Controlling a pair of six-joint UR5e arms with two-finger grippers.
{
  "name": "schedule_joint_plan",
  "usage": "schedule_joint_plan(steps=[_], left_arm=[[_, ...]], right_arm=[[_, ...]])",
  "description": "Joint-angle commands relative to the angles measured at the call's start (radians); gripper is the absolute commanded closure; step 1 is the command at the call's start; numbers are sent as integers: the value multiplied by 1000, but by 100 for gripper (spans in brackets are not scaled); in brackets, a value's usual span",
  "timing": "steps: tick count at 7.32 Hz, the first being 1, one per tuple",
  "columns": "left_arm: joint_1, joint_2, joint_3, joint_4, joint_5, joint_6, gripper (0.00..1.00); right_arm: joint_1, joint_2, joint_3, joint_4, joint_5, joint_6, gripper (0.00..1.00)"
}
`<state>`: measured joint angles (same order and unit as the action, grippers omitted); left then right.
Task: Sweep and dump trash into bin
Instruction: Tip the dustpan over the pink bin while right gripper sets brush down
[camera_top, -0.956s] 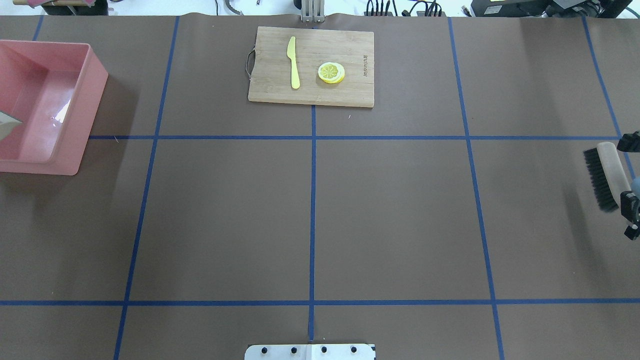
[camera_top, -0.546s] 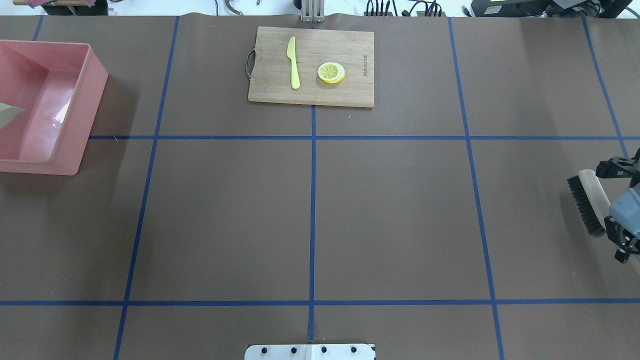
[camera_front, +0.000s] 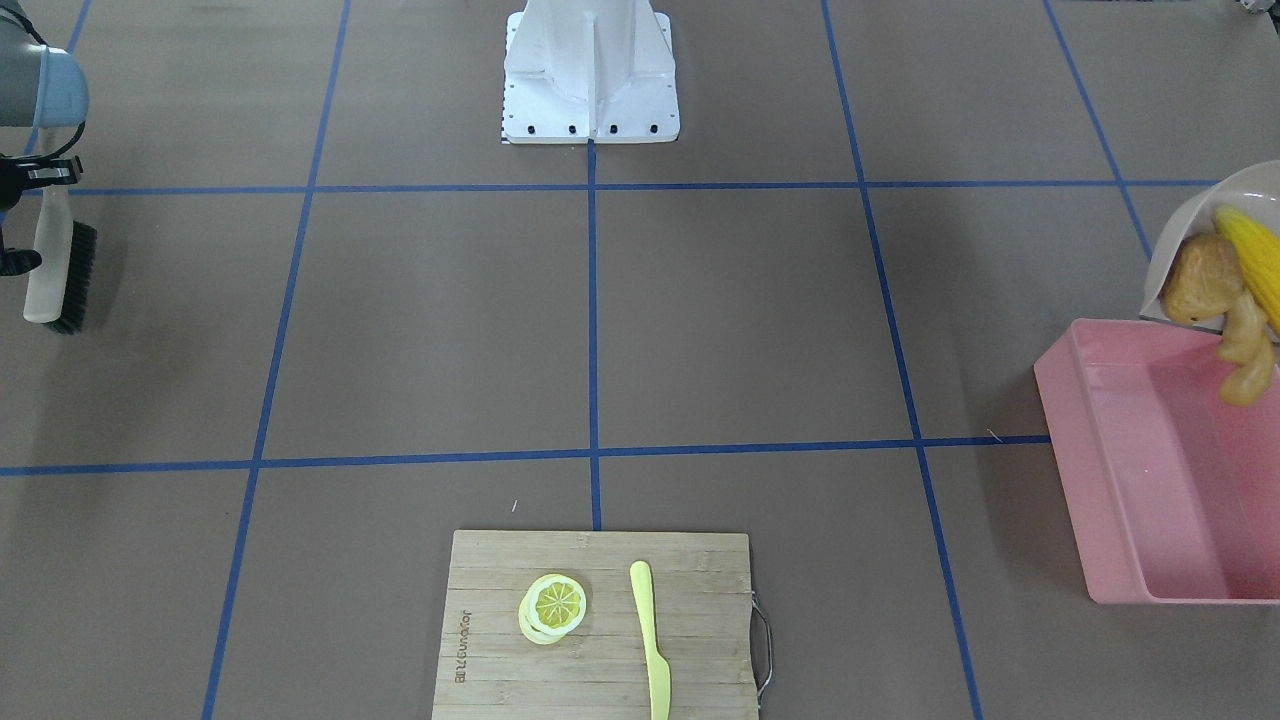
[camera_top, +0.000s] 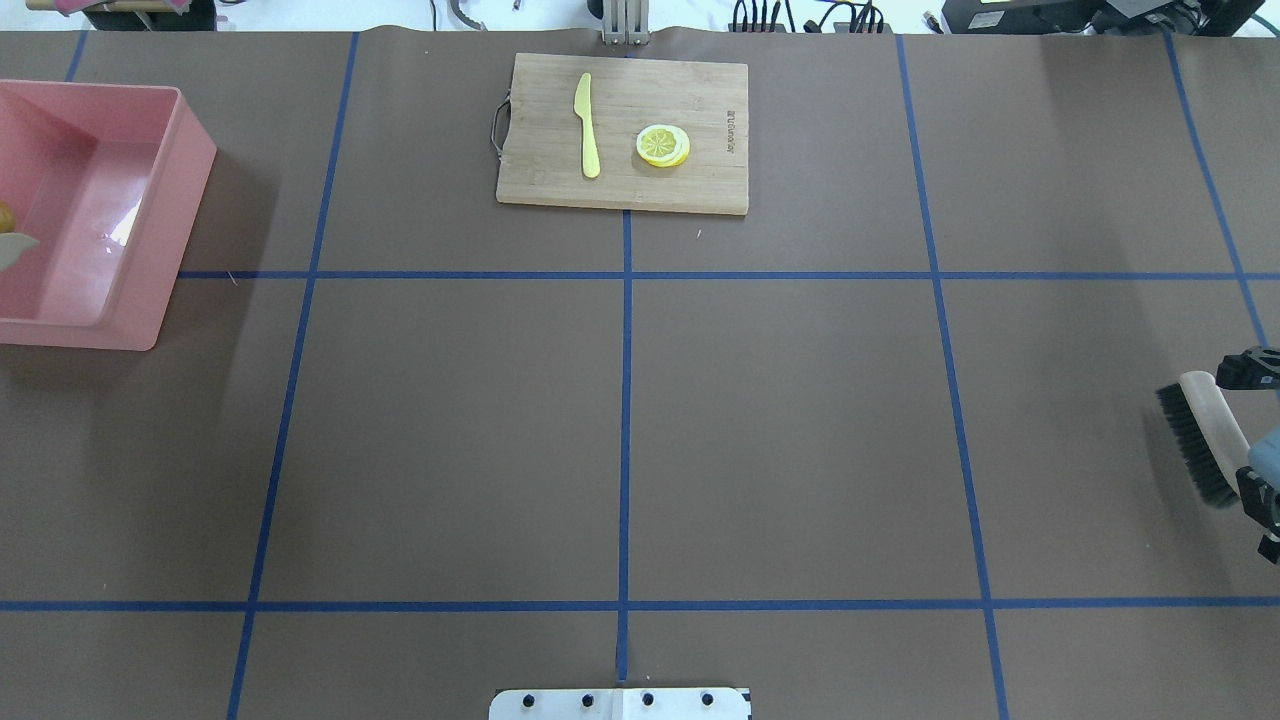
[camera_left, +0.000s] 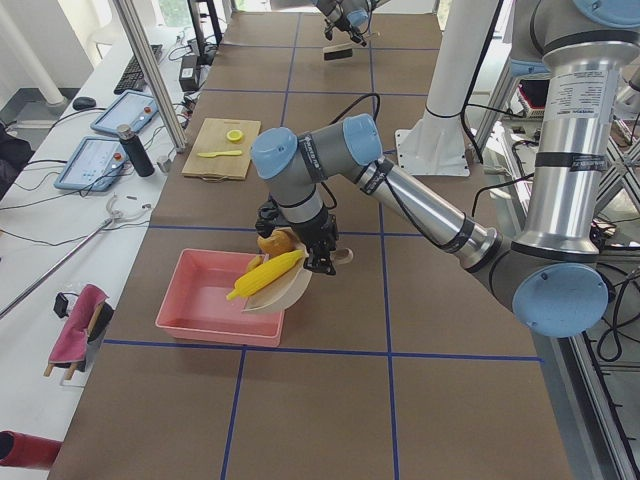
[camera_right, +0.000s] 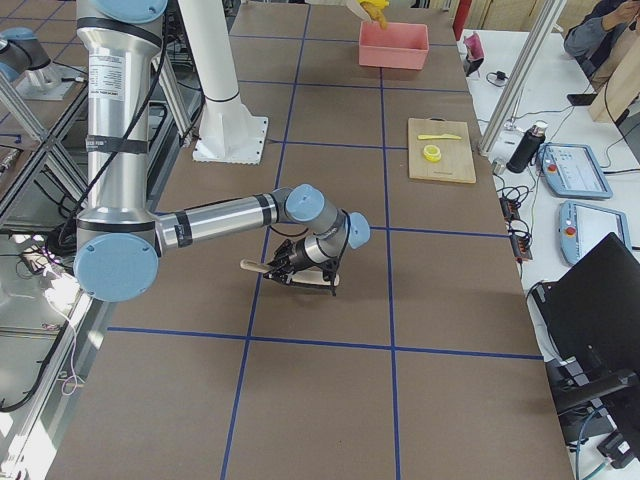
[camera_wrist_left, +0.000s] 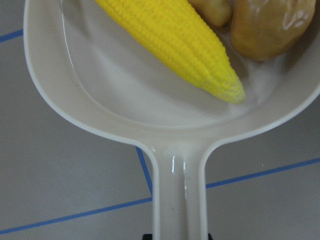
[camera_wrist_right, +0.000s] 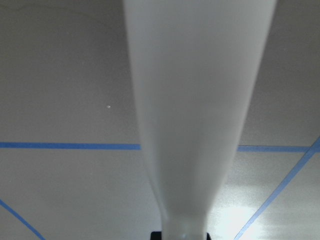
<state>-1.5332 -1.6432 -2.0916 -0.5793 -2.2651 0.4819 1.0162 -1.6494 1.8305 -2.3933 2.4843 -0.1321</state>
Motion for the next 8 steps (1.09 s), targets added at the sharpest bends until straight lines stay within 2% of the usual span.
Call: schedule_joint_plan(steps=[1, 2, 3, 4, 5, 8], left_arm=[[1, -6, 15, 93, 4, 47, 100], [1, -6, 33, 104, 28, 81, 100], [-1, -6, 59, 105, 38, 110, 100], [-1, -6, 77, 105, 39, 125, 100], [-1, -6, 84, 119, 39, 145, 100], [-2, -7, 76, 128, 47, 150, 100]], right_arm=[[-2, -27, 13, 0, 47, 3, 100], [-2, -27, 12, 0, 53, 3, 100], [-10, -27, 7, 2, 53, 3, 93], [-22, -26, 7, 2, 51, 5, 79], [-33, -24, 6, 2, 51, 6, 75], [-48, -13, -5, 18, 48, 11, 74]])
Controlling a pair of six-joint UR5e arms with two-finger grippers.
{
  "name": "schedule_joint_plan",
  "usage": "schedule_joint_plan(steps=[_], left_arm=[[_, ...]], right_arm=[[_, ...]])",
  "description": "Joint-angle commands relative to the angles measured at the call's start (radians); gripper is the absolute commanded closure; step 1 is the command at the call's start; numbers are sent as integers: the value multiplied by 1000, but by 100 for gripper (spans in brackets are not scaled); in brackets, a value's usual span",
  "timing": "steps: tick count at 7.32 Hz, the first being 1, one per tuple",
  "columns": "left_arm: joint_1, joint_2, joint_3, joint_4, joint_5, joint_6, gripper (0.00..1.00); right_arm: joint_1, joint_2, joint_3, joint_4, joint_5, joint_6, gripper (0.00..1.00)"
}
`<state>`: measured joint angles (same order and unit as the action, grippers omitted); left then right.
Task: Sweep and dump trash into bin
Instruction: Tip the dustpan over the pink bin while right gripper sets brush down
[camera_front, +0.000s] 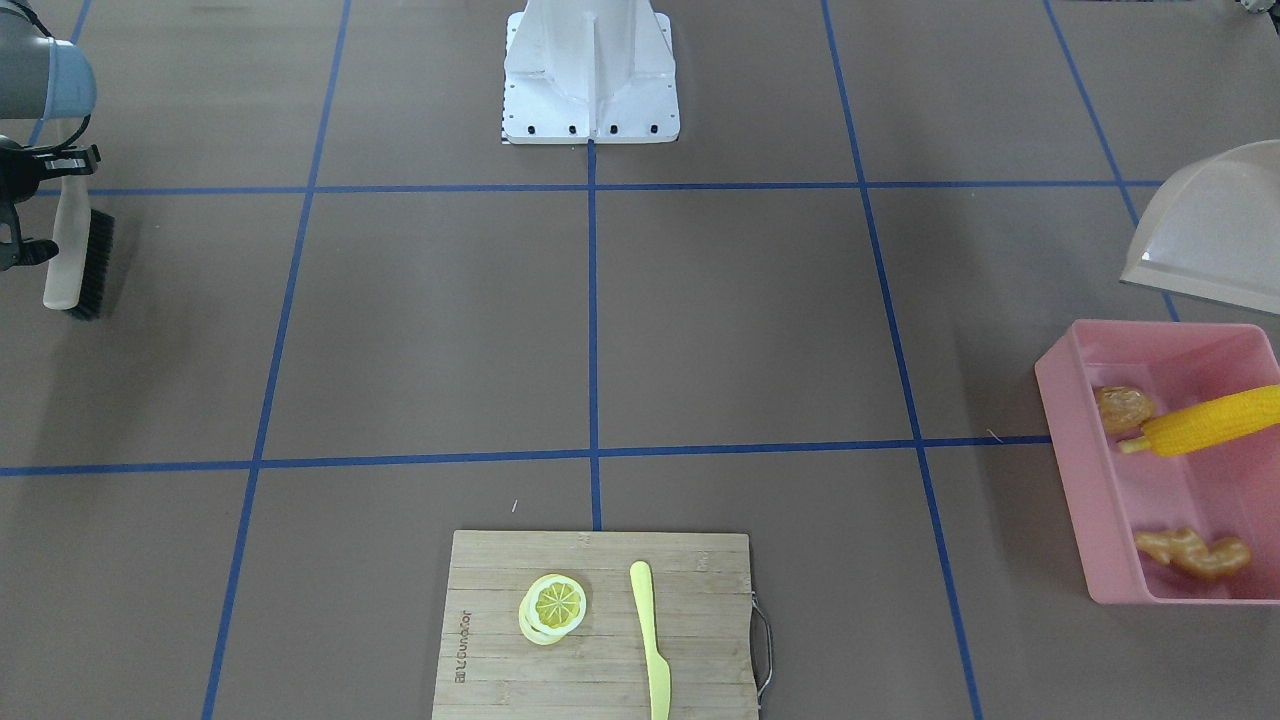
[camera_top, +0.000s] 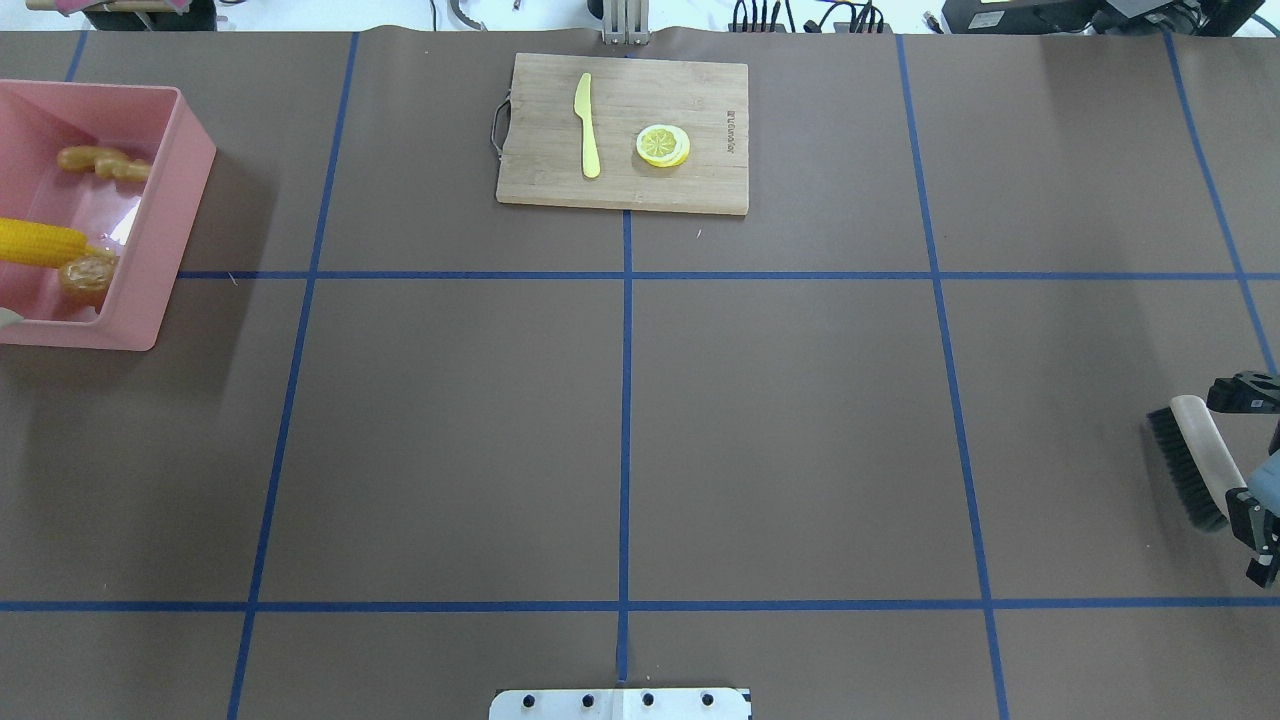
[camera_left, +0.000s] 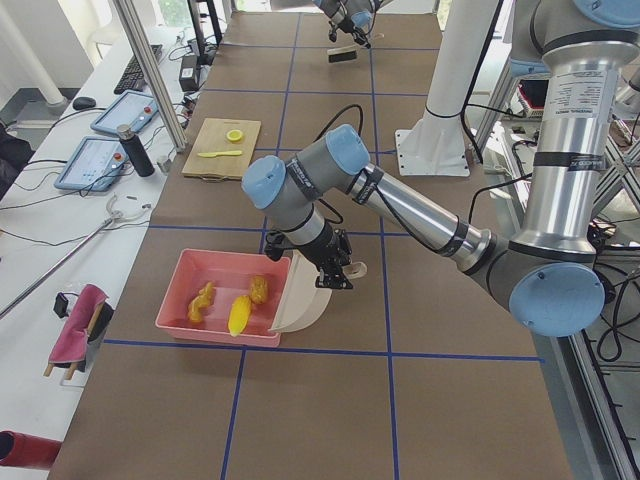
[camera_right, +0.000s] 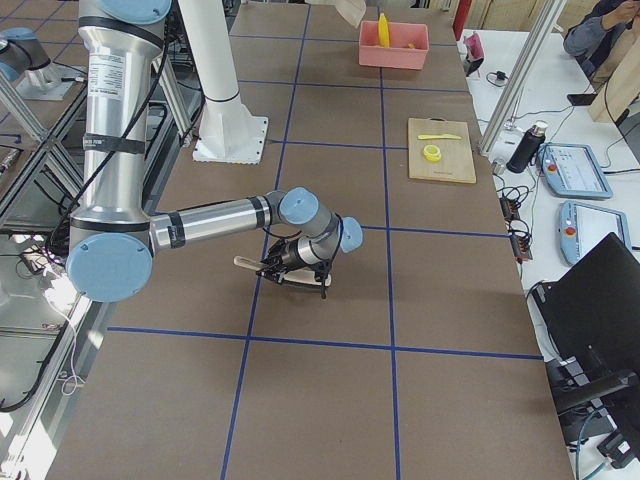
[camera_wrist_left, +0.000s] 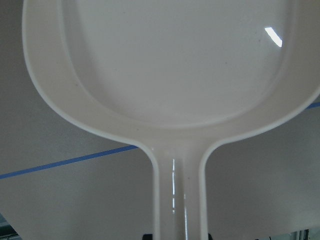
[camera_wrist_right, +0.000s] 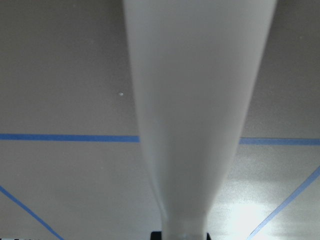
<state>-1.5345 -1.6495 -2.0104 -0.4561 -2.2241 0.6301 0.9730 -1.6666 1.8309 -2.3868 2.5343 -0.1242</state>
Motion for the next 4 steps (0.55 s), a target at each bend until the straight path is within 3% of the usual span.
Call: schedule_joint_plan(steps=[1, 3, 4], left_arm=[[-13, -7, -14, 5, 26, 3, 100], [-87, -90, -18, 26, 58, 0, 100], [-110, -125, -21, 16, 55, -9, 100]], right_arm=[[-5, 5, -9, 24, -5, 3, 74], [-2, 33, -9, 26, -26, 4, 77], [7, 30, -10, 84, -29, 38, 77]])
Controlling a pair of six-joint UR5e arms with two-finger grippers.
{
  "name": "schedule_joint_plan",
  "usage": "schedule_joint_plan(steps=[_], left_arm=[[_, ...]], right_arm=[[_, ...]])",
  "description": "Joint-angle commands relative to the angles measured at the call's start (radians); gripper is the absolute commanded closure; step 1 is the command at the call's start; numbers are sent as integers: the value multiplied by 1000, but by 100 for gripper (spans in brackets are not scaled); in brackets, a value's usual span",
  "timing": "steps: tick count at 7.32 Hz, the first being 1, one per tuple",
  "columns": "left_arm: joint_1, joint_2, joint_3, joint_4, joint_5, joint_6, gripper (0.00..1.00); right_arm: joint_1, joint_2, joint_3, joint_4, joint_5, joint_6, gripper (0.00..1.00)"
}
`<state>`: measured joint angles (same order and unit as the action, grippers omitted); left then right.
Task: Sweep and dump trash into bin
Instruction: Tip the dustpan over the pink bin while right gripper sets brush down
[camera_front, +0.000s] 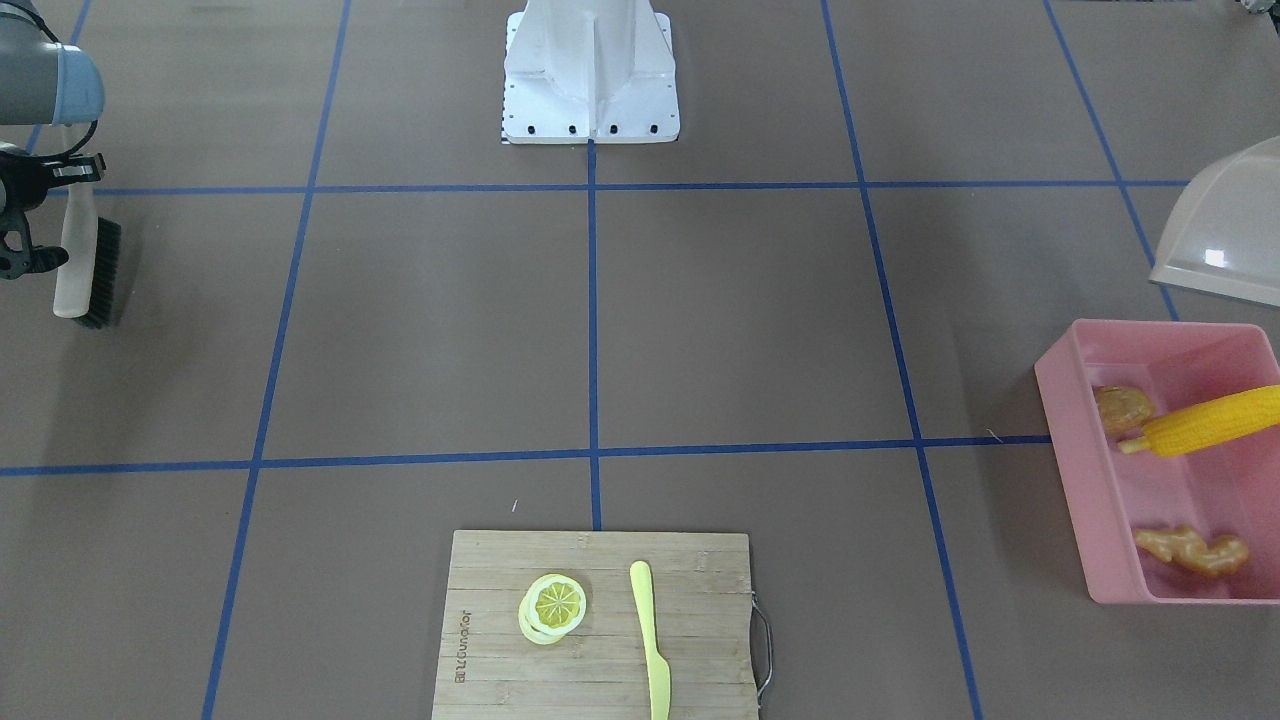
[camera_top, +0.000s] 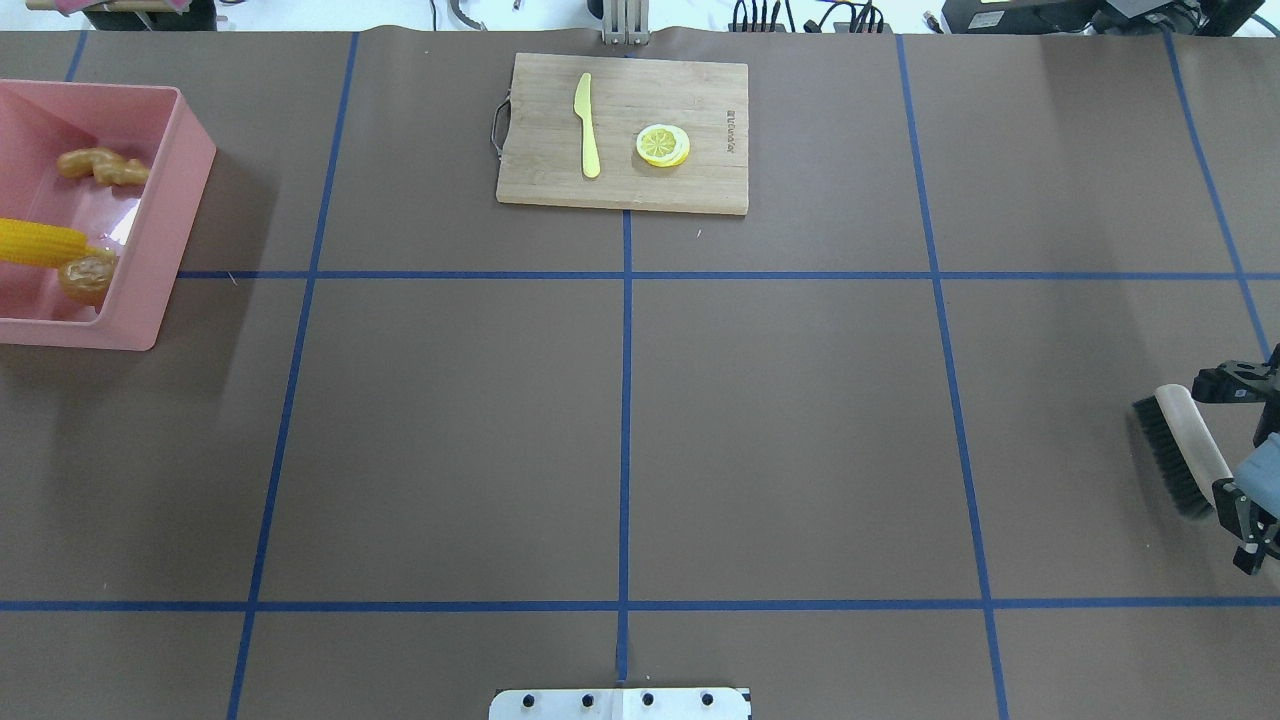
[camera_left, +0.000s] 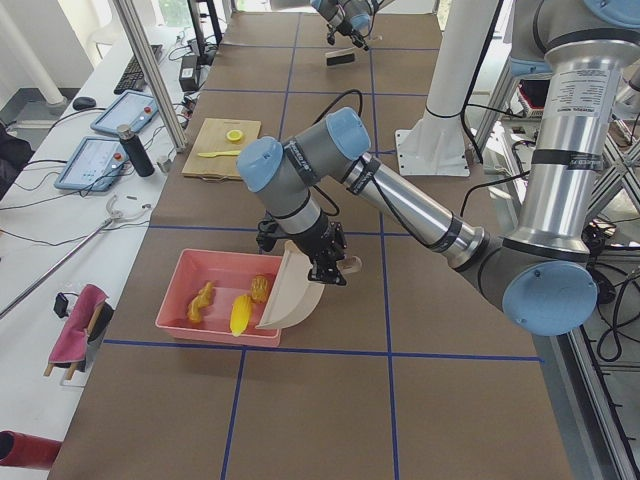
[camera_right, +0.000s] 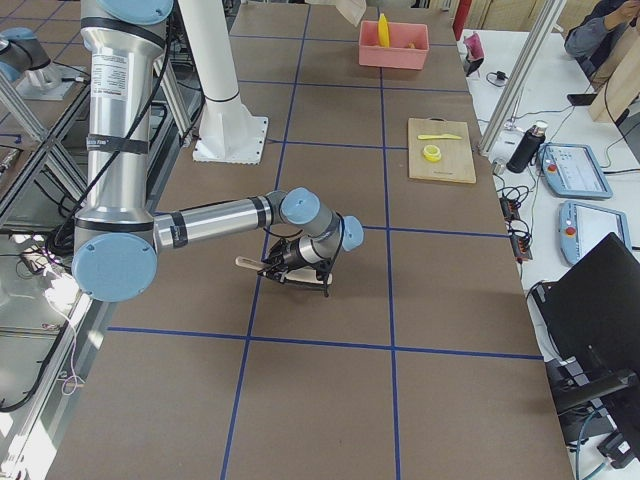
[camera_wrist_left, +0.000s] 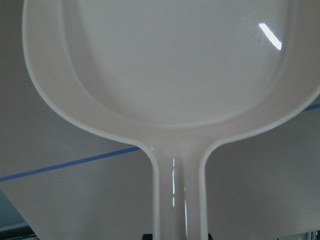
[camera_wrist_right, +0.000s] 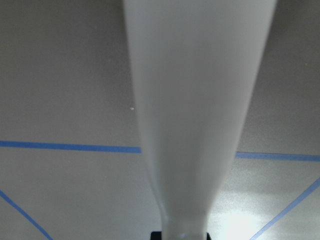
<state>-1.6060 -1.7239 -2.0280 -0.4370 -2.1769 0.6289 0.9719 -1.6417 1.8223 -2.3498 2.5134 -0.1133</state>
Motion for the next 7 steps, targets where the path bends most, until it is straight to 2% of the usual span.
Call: schedule_joint_plan(steps=[1, 2, 3, 5, 7], left_arm=[[-89, -77, -18, -90, -1, -15, 100], [-78, -78, -17, -264, -9, -117, 100], [-46, -85, -15, -427, -9, -244, 100], [84, -91, -15, -586, -9, -560, 100], [258, -88, -12, -817, -12, -699, 100]], right_arm=[[13, -1, -3, 140, -46, 108, 77], [21, -3, -3, 202, -83, 172, 77], [37, -6, -6, 210, -81, 173, 78], [59, -10, -21, 210, -77, 175, 80], [68, -10, -107, 312, -65, 184, 79]])
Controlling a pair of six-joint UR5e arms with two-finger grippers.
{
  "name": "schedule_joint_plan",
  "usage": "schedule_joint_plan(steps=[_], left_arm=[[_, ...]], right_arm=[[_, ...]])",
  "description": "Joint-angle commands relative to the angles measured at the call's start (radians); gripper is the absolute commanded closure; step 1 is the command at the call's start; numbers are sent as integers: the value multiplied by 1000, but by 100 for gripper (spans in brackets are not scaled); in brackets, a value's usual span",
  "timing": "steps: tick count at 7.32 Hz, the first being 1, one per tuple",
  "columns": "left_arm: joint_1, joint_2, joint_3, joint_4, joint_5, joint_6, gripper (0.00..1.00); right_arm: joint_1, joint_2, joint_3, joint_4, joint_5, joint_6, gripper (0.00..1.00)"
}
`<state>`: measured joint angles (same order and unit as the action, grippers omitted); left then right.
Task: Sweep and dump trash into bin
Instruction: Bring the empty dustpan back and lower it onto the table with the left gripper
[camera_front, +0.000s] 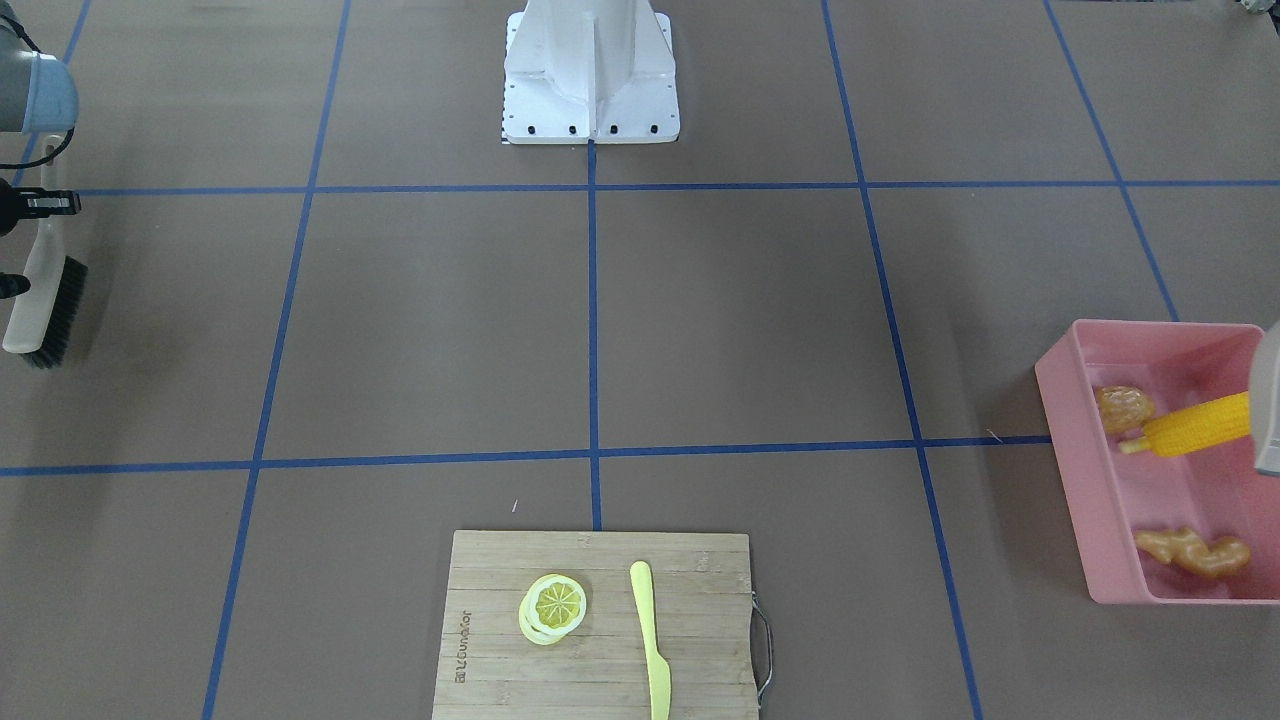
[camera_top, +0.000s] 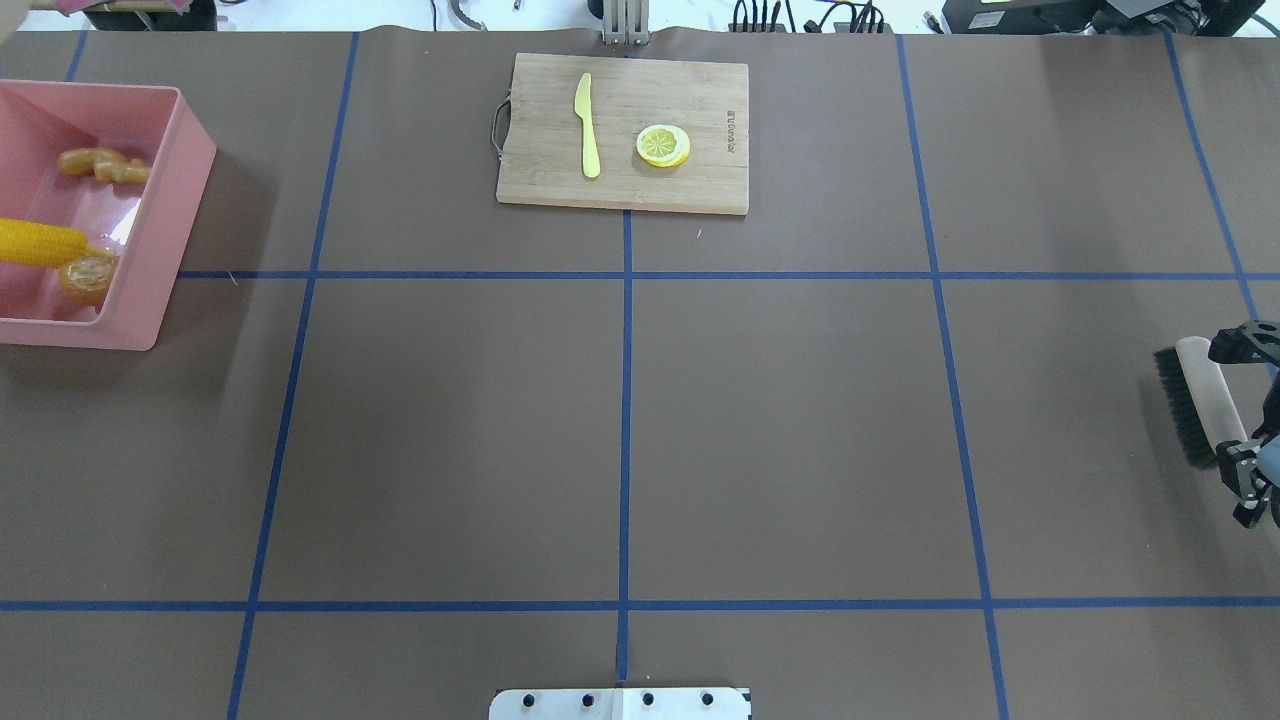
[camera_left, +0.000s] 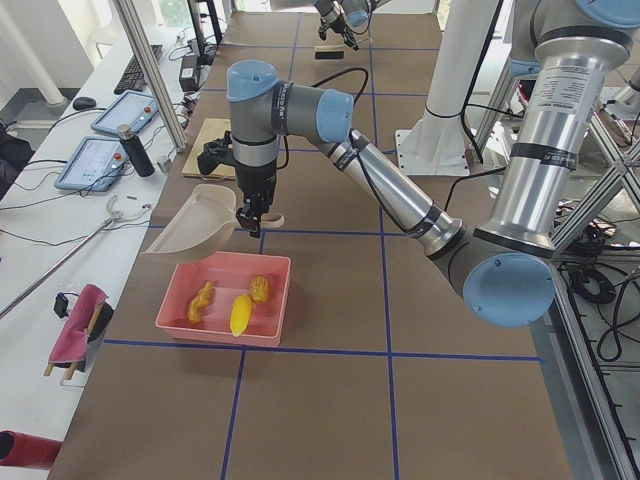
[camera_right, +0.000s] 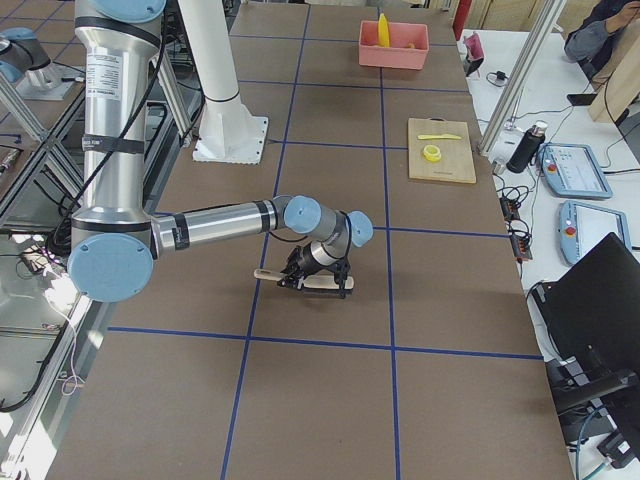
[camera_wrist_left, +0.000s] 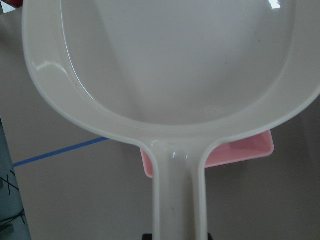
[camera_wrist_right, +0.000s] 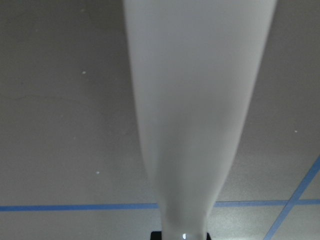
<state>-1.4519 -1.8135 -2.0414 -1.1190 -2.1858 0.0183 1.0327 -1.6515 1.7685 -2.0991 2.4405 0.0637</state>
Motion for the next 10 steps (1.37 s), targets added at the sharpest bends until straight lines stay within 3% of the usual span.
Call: schedule_joint_plan(steps=[1, 2, 4, 6, 7, 8, 10], left_arm=[[198, 0, -2, -235, -2, -86, 100], [282, 2, -2, -328, 7, -55, 100], [461, 3, 7, -407, 9, 64, 100], [565, -1, 26, -485, 46, 145, 100], [609, -13, 32, -493, 90, 228, 100], [648, -18, 39, -515, 122, 309, 100], [718, -9, 32, -538, 159, 336, 100]], right_arm=[[10, 4, -66, 76, 8, 27, 78], [16, 9, -64, 76, 8, 36, 76], [18, 13, -64, 77, 8, 35, 53], [18, 15, -64, 77, 8, 34, 45], [18, 15, -64, 77, 8, 34, 29], [26, 15, -63, 77, 3, 33, 0], [68, 21, -55, 79, -6, 21, 0]])
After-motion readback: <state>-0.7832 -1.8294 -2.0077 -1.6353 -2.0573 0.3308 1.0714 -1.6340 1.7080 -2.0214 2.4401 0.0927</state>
